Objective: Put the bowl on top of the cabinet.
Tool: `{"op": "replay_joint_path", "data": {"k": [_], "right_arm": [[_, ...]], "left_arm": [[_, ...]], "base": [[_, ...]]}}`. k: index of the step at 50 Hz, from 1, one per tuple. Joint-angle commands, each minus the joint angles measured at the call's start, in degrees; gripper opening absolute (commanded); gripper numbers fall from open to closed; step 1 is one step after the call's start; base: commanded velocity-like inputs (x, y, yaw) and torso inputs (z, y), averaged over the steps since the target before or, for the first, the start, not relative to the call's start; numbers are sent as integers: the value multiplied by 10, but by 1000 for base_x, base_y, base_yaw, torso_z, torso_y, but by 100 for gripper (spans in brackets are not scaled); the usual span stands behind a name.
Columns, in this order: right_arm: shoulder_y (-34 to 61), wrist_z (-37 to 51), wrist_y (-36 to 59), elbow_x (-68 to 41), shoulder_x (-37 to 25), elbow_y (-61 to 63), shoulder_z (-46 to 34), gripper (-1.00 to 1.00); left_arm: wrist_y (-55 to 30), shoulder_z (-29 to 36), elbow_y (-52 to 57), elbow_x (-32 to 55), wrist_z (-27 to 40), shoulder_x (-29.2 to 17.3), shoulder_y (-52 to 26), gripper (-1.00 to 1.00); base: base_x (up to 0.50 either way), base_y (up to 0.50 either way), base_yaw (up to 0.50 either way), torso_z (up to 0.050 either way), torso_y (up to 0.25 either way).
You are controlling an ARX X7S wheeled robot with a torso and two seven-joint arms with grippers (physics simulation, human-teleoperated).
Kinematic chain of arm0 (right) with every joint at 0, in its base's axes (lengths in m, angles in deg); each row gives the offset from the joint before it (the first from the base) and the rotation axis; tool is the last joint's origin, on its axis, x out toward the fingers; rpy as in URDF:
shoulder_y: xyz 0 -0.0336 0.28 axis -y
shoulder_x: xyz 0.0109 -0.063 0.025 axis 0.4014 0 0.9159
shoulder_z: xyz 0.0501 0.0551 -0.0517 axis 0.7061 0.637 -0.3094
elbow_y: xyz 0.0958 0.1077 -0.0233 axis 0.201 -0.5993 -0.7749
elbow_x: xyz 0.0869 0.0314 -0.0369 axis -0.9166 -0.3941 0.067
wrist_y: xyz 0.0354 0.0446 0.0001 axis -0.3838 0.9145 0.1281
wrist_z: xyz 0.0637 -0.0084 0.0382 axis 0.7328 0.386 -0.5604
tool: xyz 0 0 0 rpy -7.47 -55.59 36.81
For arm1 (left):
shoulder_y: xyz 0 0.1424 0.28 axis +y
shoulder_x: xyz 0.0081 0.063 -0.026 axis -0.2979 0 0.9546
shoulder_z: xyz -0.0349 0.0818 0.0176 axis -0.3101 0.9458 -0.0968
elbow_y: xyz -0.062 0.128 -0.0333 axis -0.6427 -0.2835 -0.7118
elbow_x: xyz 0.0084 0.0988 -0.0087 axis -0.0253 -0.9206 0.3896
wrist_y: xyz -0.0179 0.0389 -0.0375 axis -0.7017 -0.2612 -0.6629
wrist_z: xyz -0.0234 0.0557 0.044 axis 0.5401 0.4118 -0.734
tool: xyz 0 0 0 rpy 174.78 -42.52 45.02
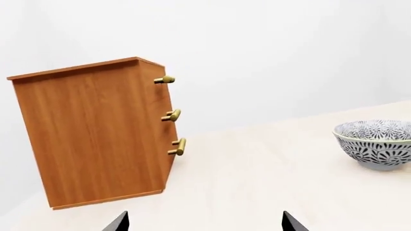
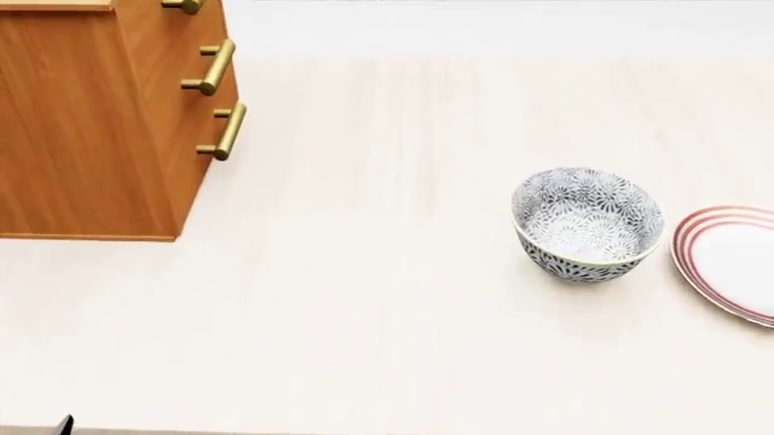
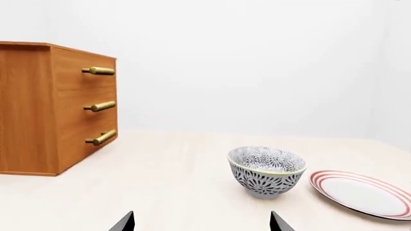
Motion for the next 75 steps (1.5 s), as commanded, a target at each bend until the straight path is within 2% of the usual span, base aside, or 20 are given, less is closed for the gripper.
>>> {"op": "replay_joint_path", "data": {"k": [1, 33, 36, 75], "right_arm": [[2, 0, -3, 6, -1, -4, -1, 100], [5, 13, -4, 6, -14, -5, -14, 100], [6, 14, -2, 5, -14, -6, -15, 100], [9, 27, -6, 2, -27, -8, -27, 100]], "left_arm": [[-4, 2, -6, 10, -10, -3, -6, 100], [-3, 9, 1, 7, 16, -11, -5, 100], [26, 17, -1, 8, 12, -18, 1, 100], [19, 29, -8, 9, 31, -28, -8, 100]], "base": [[0, 0, 0, 50, 0], [0, 0, 0, 50, 0], [0, 0, 0, 0, 0], [194, 0, 0, 0, 0]]}}
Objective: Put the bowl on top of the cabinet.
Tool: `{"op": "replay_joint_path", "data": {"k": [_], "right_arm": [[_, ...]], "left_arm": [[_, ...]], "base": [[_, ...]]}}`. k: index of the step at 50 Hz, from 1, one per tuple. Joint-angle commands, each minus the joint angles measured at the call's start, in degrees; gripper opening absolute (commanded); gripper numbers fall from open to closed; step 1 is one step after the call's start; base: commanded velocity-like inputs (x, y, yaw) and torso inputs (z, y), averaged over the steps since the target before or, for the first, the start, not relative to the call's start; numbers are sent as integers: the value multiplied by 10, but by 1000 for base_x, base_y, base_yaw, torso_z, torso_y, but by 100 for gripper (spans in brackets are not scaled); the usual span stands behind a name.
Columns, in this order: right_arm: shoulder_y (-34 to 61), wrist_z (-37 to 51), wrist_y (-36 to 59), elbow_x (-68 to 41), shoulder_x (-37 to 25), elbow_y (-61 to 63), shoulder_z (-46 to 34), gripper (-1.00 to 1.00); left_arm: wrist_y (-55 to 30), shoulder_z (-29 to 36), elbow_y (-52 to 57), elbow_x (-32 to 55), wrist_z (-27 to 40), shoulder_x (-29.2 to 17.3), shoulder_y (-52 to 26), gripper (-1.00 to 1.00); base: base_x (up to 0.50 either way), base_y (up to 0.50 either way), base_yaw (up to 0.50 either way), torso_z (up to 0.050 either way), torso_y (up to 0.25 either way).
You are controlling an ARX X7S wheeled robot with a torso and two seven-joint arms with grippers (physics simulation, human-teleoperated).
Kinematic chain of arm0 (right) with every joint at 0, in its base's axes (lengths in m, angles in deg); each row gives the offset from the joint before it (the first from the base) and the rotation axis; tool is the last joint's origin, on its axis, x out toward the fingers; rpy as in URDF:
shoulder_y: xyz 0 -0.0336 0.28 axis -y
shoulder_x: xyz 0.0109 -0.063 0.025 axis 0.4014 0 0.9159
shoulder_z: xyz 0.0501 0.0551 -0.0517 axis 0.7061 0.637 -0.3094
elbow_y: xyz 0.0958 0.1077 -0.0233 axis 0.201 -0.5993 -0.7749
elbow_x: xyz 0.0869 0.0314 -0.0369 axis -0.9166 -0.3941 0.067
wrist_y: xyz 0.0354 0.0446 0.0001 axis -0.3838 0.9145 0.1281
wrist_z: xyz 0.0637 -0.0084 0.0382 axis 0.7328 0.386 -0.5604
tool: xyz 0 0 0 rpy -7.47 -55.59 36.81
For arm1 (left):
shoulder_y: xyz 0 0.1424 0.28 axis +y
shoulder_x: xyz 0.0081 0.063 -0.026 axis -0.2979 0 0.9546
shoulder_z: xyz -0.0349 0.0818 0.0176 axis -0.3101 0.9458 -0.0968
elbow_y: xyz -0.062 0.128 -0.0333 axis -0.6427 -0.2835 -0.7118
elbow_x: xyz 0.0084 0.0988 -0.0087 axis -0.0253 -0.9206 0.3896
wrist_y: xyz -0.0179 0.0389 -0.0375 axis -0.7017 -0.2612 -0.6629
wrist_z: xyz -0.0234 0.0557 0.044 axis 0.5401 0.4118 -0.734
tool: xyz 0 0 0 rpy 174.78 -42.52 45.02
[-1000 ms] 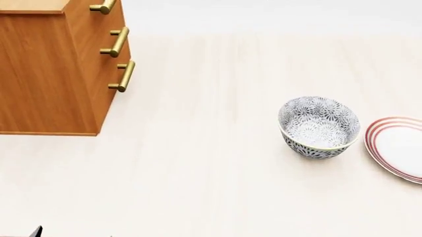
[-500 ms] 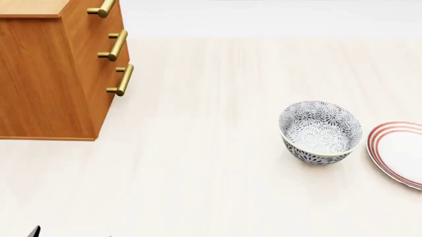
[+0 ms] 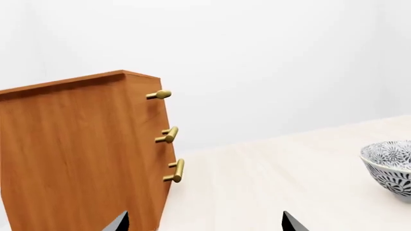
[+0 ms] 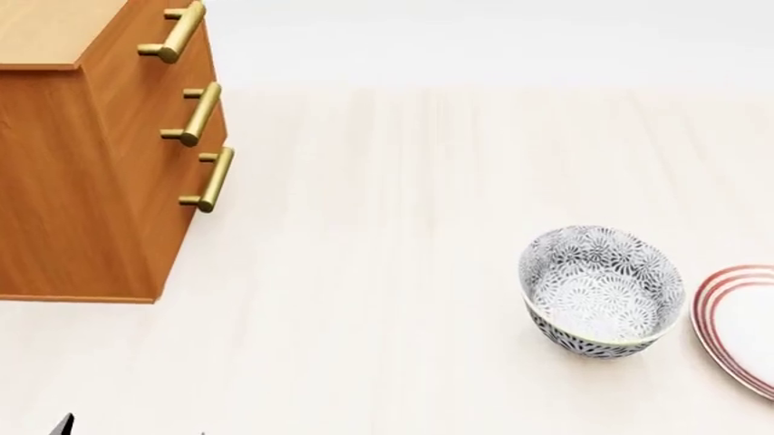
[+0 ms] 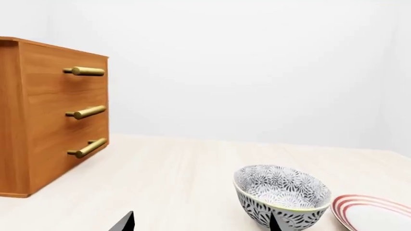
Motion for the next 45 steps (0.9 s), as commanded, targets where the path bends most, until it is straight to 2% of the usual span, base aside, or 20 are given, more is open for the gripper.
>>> {"op": "replay_joint_path", "data": {"k": [1, 45], "right_arm": [[-1, -2, -7, 6, -1, -2, 1, 100], [6, 17, -9, 2, -16, -7, -18, 100]], "left_arm": [[-4, -2, 0, 4, -6, 0, -1, 100], [-9, 9, -7, 12, 9, -11, -11, 100]], "base": [[242, 0, 0, 0, 0], [239, 0, 0, 0, 0]]}}
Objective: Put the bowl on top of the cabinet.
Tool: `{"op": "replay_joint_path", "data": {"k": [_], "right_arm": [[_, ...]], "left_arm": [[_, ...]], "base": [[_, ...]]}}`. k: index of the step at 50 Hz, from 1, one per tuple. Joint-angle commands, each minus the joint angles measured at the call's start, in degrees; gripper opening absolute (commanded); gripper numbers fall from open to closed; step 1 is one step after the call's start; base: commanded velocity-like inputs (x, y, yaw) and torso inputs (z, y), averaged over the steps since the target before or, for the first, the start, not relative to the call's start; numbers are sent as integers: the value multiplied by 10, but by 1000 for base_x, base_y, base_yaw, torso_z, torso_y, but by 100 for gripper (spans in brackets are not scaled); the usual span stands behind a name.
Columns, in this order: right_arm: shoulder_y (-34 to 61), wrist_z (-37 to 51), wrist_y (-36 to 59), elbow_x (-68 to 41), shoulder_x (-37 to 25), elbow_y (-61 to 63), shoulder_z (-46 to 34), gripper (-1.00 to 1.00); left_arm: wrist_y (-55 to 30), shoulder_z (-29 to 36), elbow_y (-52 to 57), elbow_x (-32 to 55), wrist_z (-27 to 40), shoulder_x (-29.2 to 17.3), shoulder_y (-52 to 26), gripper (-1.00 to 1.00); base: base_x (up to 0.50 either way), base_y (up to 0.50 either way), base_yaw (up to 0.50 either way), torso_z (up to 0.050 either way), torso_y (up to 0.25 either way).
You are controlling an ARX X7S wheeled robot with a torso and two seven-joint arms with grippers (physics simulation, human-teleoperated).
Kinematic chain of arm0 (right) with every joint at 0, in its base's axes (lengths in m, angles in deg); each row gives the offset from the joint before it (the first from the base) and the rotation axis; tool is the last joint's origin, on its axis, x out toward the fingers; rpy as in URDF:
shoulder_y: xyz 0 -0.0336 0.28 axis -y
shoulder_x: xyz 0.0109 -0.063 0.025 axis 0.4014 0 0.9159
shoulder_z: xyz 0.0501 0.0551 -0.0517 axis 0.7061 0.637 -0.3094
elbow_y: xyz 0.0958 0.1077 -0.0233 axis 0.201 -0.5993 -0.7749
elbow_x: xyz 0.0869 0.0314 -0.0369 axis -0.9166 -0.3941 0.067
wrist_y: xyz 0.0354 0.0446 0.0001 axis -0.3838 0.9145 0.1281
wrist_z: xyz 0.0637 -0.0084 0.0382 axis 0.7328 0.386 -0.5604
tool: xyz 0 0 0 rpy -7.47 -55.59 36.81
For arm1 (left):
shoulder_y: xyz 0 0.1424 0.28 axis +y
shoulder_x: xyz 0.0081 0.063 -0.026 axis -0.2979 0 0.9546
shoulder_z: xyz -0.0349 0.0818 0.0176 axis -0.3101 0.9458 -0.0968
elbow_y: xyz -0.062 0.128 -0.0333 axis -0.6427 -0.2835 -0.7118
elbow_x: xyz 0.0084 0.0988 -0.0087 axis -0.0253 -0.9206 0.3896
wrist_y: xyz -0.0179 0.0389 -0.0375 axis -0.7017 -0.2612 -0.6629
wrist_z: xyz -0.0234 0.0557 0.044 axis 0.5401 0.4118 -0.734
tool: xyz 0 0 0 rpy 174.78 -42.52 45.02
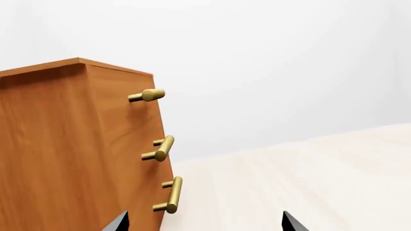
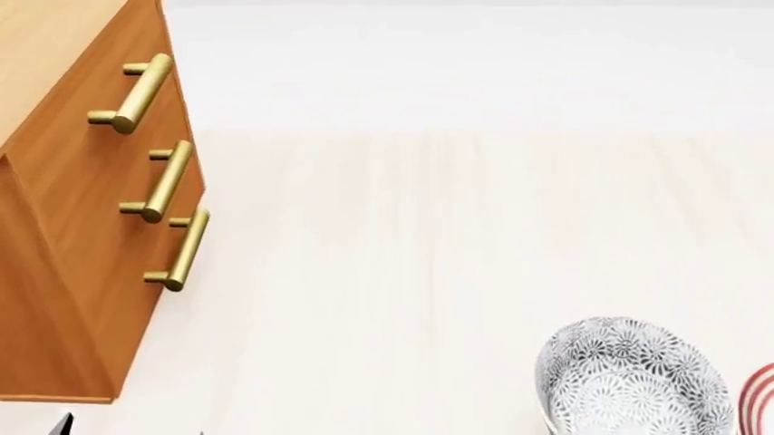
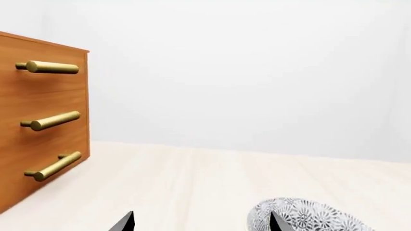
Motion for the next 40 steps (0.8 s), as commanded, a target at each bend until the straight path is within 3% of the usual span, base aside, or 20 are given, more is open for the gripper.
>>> {"op": "replay_joint_path", "data": {"k": [1, 17, 40], "right_arm": [[2, 0, -5, 5, -1, -4, -1, 100], [5, 9, -1, 5, -6, -2, -7, 100], [10, 17, 1, 13, -14, -8, -22, 100]], "left_arm": [[-5, -2, -3, 7, -8, 1, -4, 100], [-6, 2, 0, 9, -3, -3, -4, 100], [-6, 6, 1, 12, 5, -9, -5, 100]], "base": [[242, 0, 0, 0, 0], [233, 0, 0, 0, 0], [19, 0, 0, 0, 0]]}}
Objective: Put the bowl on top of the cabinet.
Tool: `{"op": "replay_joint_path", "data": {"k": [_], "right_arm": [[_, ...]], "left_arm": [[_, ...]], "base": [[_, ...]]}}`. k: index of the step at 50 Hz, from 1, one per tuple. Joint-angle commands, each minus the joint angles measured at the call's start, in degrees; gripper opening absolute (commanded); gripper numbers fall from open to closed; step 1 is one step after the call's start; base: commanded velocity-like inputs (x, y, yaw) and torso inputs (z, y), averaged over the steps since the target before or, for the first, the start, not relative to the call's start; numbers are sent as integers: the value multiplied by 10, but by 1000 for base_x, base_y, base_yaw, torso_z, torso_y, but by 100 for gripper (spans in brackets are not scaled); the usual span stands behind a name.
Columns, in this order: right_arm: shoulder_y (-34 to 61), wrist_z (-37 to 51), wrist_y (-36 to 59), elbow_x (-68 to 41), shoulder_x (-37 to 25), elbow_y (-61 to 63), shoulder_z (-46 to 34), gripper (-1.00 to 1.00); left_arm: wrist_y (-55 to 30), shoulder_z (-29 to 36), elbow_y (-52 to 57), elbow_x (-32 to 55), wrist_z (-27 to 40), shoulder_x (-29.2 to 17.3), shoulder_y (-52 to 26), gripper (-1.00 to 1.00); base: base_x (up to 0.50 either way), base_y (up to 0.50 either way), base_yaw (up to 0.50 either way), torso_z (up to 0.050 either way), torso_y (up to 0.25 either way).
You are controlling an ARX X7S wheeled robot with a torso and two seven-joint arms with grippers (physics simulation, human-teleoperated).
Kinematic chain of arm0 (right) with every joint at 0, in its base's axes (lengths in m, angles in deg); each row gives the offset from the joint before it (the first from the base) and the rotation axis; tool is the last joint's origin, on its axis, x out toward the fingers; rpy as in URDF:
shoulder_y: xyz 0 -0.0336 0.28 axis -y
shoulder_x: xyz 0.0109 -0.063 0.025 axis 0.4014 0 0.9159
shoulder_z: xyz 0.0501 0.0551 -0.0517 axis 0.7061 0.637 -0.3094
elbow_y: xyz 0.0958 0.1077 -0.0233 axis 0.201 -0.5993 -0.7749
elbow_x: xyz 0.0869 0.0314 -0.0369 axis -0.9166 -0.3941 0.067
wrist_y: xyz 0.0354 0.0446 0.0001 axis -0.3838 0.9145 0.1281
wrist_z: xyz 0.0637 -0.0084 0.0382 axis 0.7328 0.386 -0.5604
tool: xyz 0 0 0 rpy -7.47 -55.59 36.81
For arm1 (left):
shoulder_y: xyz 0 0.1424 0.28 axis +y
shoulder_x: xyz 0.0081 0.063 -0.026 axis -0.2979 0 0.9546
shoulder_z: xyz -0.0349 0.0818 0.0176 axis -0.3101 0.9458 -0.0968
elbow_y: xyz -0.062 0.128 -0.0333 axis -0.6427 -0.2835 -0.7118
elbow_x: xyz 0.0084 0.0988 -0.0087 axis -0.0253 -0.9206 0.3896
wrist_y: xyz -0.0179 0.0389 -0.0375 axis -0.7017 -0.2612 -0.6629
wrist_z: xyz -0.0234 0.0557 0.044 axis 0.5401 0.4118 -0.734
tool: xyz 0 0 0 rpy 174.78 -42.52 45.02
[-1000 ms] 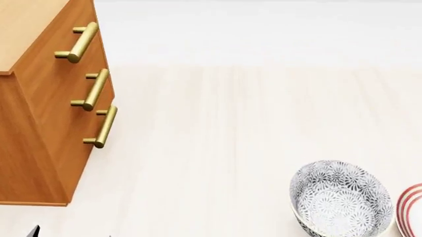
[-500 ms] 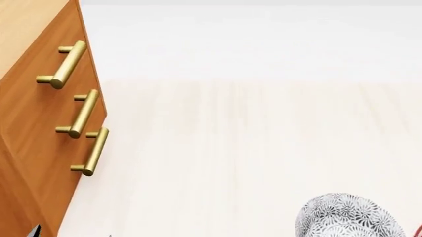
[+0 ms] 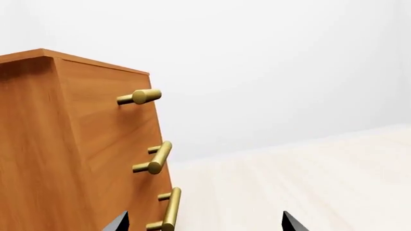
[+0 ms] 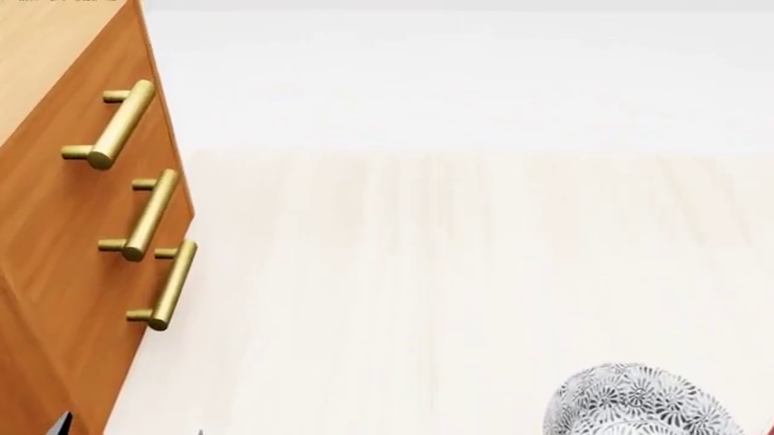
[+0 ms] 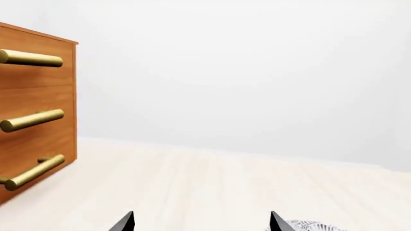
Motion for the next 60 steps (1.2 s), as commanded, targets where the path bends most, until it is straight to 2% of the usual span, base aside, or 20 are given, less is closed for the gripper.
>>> {"op": "replay_joint_path", "data": {"k": [1, 6, 37, 45, 49, 60], "right_arm": [[1, -5, -7, 3, -2, -3, -1, 100], [1, 0, -8, 3, -2, -3, -1, 100], [-20, 38, -52, -23, -5, 21, 21, 100], [-28, 62, -32, -73, 6, 50, 48, 100], [-33, 110, 8, -101, 28, 79, 78, 100], [-41, 138, 4, -138, 33, 102, 111, 100]], "left_arm": [[-3, -3, 0, 5, -8, 0, -1, 100], [-3, -1, 0, 6, -6, -1, -1, 100], [-6, 6, -3, 11, 0, -5, -7, 100], [-6, 8, -4, 11, 2, -7, -7, 100], [-6, 9, -6, 12, 2, -7, -9, 100], [-5, 12, -8, 13, 6, -9, -10, 100]], "base": [[266, 0, 0, 0, 0], [333, 0, 0, 0, 0], [0, 0, 0, 0, 0], [0, 0, 0, 0, 0], [0, 0, 0, 0, 0], [0, 0, 0, 0, 0]]}}
